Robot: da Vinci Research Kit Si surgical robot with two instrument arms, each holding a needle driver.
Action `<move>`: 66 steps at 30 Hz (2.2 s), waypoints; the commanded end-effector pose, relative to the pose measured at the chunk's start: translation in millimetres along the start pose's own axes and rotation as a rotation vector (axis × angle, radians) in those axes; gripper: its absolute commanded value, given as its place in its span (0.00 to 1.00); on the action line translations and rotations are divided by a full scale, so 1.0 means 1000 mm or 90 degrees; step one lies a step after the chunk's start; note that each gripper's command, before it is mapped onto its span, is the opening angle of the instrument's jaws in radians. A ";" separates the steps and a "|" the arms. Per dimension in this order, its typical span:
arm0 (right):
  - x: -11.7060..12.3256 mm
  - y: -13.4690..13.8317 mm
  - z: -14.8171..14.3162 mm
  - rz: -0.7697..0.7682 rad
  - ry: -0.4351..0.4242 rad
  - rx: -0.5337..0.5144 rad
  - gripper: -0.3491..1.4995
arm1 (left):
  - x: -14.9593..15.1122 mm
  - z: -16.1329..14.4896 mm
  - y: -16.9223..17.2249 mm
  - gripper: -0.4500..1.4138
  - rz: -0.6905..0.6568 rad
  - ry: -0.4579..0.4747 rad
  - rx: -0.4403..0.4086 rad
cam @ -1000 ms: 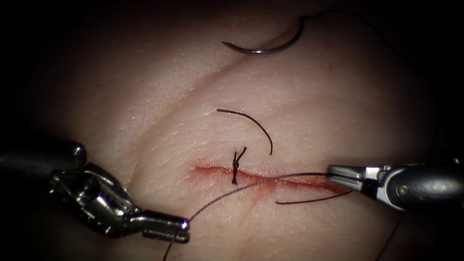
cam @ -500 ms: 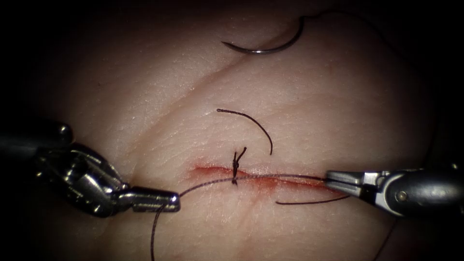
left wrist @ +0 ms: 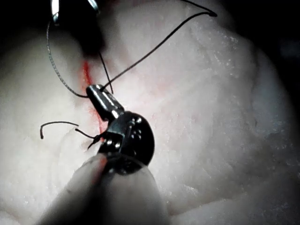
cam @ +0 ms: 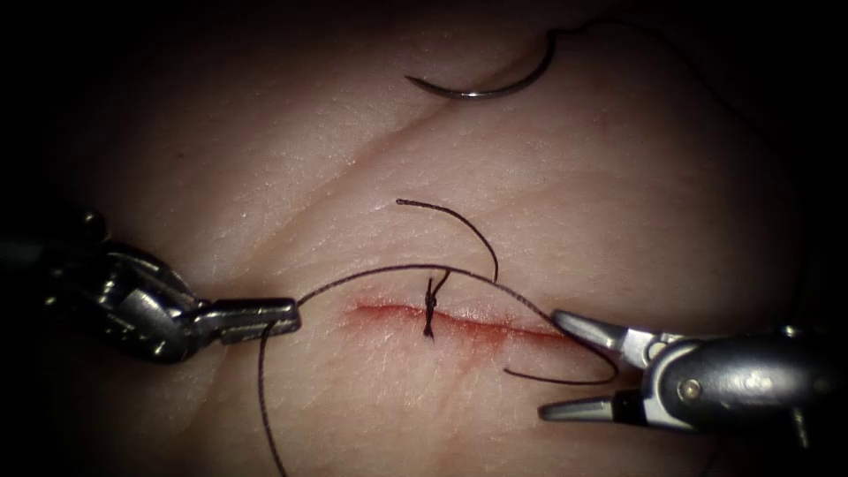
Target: Wound Closure
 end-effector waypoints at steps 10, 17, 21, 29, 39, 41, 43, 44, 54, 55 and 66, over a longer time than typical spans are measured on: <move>-0.0011 0.0023 -0.0032 0.035 0.024 0.005 0.99 | 0.0012 -0.0031 0.0019 0.00 -0.001 -0.025 0.007; -0.0012 0.0055 -0.0047 0.057 0.056 -0.018 0.95 | 0.0017 -0.0038 0.0026 0.00 0.004 -0.038 0.008; -0.0023 0.0062 -0.0039 0.045 0.062 -0.022 0.41 | 0.0016 -0.0034 0.0026 0.00 0.004 -0.039 0.009; -0.0065 0.0069 0.0006 0.005 0.069 -0.021 0.00 | 0.0007 -0.0027 0.0023 0.00 -0.016 -0.020 0.007; -0.0085 0.0047 0.0055 -0.021 0.072 0.005 0.00 | -0.0014 -0.0001 0.0022 0.00 -0.045 -0.026 0.017; -0.0079 0.0044 0.0059 -0.022 0.080 0.010 0.00 | -0.0019 0.0008 0.0022 0.00 -0.049 -0.030 0.020; -0.0073 0.0041 0.0062 -0.024 0.089 0.018 0.00 | -0.0027 0.0018 0.0022 0.00 -0.048 -0.036 0.020; -0.0069 0.0039 0.0064 -0.024 0.096 0.020 0.00 | -0.0030 0.0022 0.0022 0.00 -0.047 -0.042 0.020; -0.0039 0.0028 0.0073 -0.022 0.154 -0.012 0.00 | -0.0059 0.0055 0.0054 0.00 -0.054 -0.088 0.005; -0.0037 0.0027 0.0075 -0.022 0.155 -0.014 0.00 | -0.0059 0.0059 0.0058 0.00 -0.056 -0.088 0.002; -0.0034 0.0022 0.0097 -0.023 0.167 -0.035 0.00 | -0.0050 0.0111 0.0077 0.00 -0.055 -0.077 -0.013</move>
